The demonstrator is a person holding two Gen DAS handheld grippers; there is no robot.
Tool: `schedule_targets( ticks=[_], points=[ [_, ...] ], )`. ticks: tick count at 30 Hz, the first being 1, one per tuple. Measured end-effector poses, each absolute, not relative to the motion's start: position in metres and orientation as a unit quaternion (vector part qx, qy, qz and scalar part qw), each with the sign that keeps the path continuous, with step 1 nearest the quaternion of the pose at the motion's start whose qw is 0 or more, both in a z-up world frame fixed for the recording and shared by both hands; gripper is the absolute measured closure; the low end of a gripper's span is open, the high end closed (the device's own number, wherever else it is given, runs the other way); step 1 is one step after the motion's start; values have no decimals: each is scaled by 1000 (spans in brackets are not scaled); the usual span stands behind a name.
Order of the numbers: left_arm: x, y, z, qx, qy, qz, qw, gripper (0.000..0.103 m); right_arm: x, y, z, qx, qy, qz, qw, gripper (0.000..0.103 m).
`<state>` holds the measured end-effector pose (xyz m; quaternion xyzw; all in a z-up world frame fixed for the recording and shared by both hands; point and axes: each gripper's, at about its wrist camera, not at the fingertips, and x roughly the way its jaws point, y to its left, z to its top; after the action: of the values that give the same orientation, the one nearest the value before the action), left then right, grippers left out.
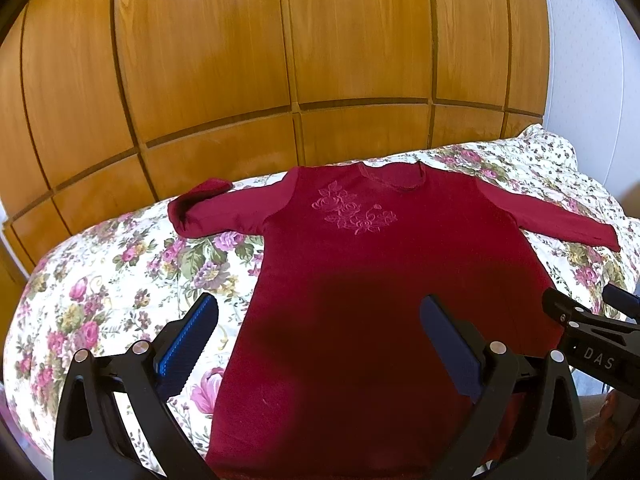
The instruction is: Fold small clothes
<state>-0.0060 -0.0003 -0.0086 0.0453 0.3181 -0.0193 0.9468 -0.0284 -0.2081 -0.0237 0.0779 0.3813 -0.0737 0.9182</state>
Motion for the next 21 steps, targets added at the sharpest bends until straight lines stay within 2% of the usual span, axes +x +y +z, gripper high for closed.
schedule_targets(
  ticks=[21],
  points=[
    [-3, -2, -12, 43, 328, -22, 943, 3, -27, -208, -25, 78, 389, -70, 915, 2]
  ],
)
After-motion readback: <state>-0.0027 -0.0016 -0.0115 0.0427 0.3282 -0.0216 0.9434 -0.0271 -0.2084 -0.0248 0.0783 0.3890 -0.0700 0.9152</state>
